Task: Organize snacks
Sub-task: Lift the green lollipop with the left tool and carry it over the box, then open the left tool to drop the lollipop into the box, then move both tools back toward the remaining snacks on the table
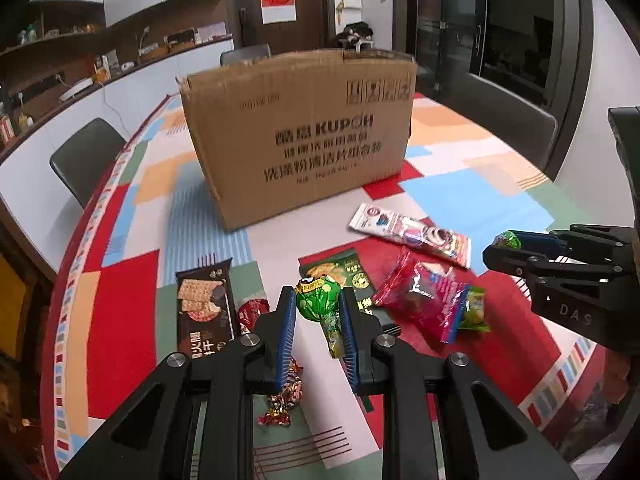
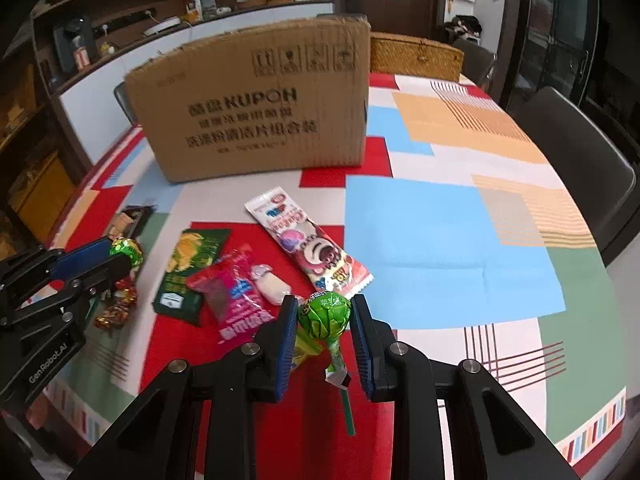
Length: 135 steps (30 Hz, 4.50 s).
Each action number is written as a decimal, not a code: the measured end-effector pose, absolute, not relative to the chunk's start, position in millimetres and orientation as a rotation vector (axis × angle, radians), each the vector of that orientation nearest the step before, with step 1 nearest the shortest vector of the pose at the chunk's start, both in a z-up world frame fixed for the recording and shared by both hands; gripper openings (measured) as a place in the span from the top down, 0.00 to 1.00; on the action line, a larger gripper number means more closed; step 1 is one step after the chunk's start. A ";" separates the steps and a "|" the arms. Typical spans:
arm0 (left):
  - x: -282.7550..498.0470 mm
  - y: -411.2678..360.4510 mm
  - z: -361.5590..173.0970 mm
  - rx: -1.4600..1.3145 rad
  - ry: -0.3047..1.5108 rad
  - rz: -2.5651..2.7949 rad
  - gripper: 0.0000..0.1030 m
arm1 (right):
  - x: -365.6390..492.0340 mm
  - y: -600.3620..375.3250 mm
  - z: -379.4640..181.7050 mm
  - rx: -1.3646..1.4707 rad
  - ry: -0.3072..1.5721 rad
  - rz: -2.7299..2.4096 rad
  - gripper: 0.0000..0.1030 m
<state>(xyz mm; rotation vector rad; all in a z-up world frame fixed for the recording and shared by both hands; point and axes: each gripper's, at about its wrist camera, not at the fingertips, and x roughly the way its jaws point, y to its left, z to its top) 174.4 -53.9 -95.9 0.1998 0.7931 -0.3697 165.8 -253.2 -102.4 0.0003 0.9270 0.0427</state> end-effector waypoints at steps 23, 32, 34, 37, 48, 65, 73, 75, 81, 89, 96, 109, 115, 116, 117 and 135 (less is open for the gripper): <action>155.0 -39.3 3.1 0.174 0.501 -0.336 0.78 | 166.6 -233.1 -4.0 -0.015 0.644 0.154 0.73; 177.1 -32.3 34.7 0.157 0.416 -0.307 0.78 | 186.7 -221.1 36.1 -0.034 0.522 0.191 0.73; 186.3 -31.6 40.4 0.158 0.403 -0.298 0.78 | 193.4 -219.7 41.5 -0.038 0.501 0.191 0.73; 197.3 -30.6 45.8 0.157 0.389 -0.293 0.78 | 209.1 -218.4 51.3 -0.028 0.480 0.197 0.73; 248.5 -37.7 59.4 0.173 0.379 -0.297 0.78 | 265.8 -218.7 63.6 -0.012 0.496 0.216 0.73; 354.7 -46.0 37.6 0.114 0.595 -0.328 0.78 | 374.3 -221.7 40.8 0.037 0.681 0.224 0.73; 357.4 -44.8 32.5 0.120 0.615 -0.294 0.58 | 388.9 -225.0 28.6 0.068 0.727 0.198 0.51; 347.5 -43.9 33.9 0.133 0.600 -0.286 0.55 | 380.2 -226.4 29.7 0.066 0.709 0.185 0.51; 316.6 -34.6 38.7 0.128 0.583 -0.278 0.50 | 348.3 -223.6 33.9 0.016 0.665 0.180 0.48; 264.8 -22.6 52.3 0.104 0.533 -0.297 0.44 | 292.7 -210.6 40.5 -0.047 0.599 0.198 0.45; 225.7 -16.4 57.7 0.127 0.503 -0.286 0.43 | 256.6 -204.3 46.1 -0.046 0.570 0.236 0.45; 173.6 -2.4 34.4 0.125 0.552 -0.289 0.39 | 202.1 -190.5 31.0 -0.075 0.583 0.279 0.45; 155.9 1.1 13.1 0.133 0.607 -0.287 0.39 | 187.5 -188.8 12.2 -0.069 0.626 0.286 0.45; 154.1 1.2 10.3 0.133 0.616 -0.289 0.39 | 185.0 -188.6 8.2 -0.072 0.635 0.285 0.45; 151.9 1.5 5.6 0.134 0.630 -0.293 0.39 | 183.0 -188.1 4.8 -0.076 0.643 0.284 0.45; 151.5 -5.5 -74.8 0.119 0.895 -0.320 0.39 | 173.6 -187.8 -69.9 -0.108 0.890 0.296 0.45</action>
